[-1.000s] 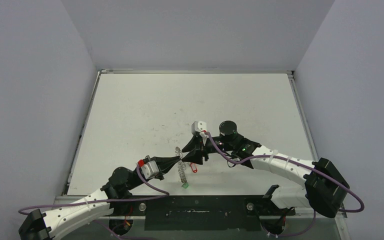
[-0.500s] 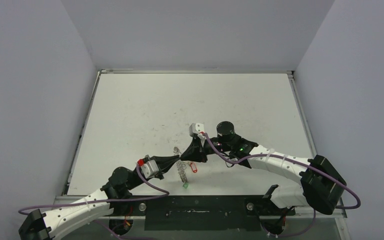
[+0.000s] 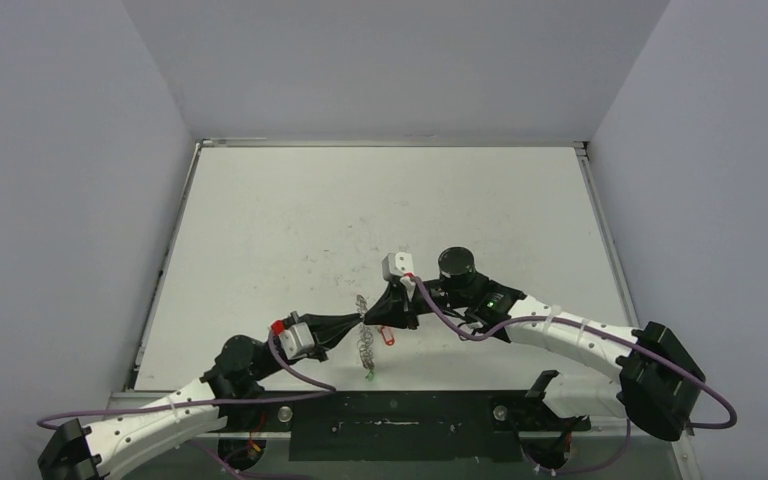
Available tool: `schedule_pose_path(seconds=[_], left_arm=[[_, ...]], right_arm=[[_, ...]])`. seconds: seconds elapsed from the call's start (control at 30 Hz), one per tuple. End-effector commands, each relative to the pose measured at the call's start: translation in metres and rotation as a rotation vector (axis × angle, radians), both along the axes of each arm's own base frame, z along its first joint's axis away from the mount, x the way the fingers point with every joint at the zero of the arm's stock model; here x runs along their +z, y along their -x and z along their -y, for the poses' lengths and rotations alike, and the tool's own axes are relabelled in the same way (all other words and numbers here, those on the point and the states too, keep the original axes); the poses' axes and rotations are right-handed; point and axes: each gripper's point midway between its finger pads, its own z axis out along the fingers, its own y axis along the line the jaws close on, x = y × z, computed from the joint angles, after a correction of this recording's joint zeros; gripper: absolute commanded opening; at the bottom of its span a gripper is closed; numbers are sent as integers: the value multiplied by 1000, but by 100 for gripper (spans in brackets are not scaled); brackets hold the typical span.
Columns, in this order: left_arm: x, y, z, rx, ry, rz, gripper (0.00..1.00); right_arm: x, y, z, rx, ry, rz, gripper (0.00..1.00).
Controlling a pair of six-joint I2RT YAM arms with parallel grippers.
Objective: Put the keys on the keyring
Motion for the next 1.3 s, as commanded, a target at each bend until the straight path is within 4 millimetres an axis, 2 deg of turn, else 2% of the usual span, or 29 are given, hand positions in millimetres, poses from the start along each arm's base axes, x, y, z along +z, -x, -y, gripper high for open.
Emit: schedule_pose_path(seconds=[0.0, 0.07, 0.2, 0.4, 0.7, 0.87, 1.0, 1.27], left_arm=[[-8, 5, -1, -18, 6, 5, 8], [-8, 5, -2, -13, -1, 7, 22], [-16, 3, -3, -6, -58, -4, 36], [-15, 1, -2, 3, -143, -7, 44], [-18, -6, 9, -13, -265, -14, 47], [-10, -5, 15, -35, -258, 37, 45], [-3, -1, 18, -62, -244, 69, 39], [6, -2, 14, -50, -228, 105, 36]], right_arm=[[24, -6, 7, -23, -27, 114, 0], [26, -8, 9, -28, 12, 117, 0], [12, -9, 18, -30, 158, 82, 0], [2, -14, 28, -76, 345, 91, 0], [-5, -11, 29, -72, 541, 93, 0], [-4, -8, 26, -36, 575, 84, 0], [-6, -3, 23, -2, 589, 76, 0], [-4, -1, 20, 23, 577, 87, 0]])
